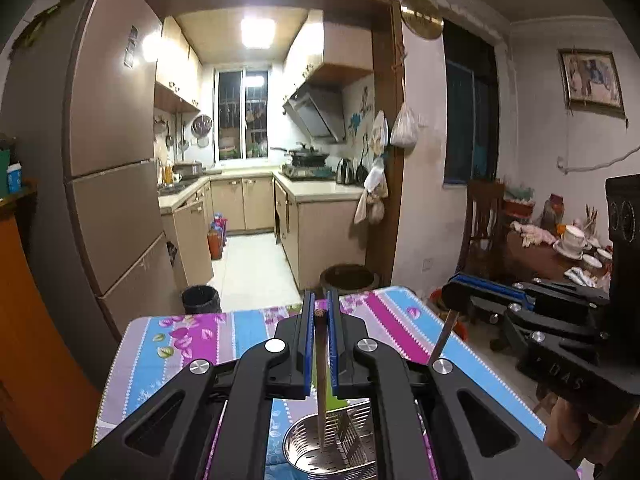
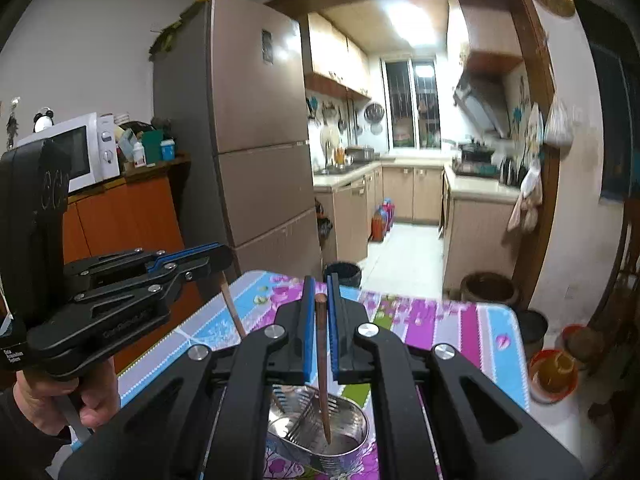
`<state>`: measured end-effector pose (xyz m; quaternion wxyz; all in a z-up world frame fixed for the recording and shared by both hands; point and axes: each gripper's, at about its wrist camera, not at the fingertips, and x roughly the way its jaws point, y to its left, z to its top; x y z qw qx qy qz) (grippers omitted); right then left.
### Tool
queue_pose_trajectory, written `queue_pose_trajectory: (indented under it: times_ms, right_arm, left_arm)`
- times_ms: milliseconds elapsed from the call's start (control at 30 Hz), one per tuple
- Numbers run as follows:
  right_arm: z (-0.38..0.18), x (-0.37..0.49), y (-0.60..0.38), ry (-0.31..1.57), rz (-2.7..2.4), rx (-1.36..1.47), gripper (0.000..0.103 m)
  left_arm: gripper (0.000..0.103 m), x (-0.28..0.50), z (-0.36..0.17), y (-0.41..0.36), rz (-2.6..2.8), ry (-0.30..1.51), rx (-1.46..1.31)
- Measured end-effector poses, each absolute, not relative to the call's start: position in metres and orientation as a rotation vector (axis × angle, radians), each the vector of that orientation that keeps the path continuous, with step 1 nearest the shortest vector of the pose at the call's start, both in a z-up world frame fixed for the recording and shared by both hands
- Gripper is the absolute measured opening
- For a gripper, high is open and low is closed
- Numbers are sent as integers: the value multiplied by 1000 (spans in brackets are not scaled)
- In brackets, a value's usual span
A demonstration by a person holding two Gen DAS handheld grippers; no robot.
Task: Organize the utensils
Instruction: 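Lower both chopsticks into the utensil holder and open both tools, then grasp another wooden chopstick with the right tool while the left tool grasps one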
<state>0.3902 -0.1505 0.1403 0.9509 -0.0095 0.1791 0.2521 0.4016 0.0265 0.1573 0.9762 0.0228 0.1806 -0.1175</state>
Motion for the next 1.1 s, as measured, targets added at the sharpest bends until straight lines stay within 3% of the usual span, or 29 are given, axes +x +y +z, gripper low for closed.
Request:
queue_pose_trajectory:
  times_ms: [200,267,367,533,600,733,833,967,1100]
  right_arm:
    - [120,416,-152,438,506,9,5]
    - [118,420,-155,444,502,15,5]
    - [118,421,-161,439,491,28,8]
    - [122,418,-170,418,483,39,41]
    - [126,414,-175,403,479,47,50]
    - [134,401,-184,374,464,45,55]
    - [145,374,-195,341,471,41,57]
    - [154,313,-213,270,490,18,60]
    - [134,233,-230,208,517,14,61]
  left_arm:
    - [8,425,137,28,-203,408,47]
    - [19,430,133,29,-195,417,46]
    - [24,435,129,30,-182,424,48]
    - [33,442,126,35,-165,436,29]
    - [37,441,126,38,-158,442,20]
    - [42,431,130,44,-143,438,15]
    - [45,406,141,50,-134,403,28]
    - [61,332,155,63,-106,288,67]
    - [70,242,144,73,-99,200,101]
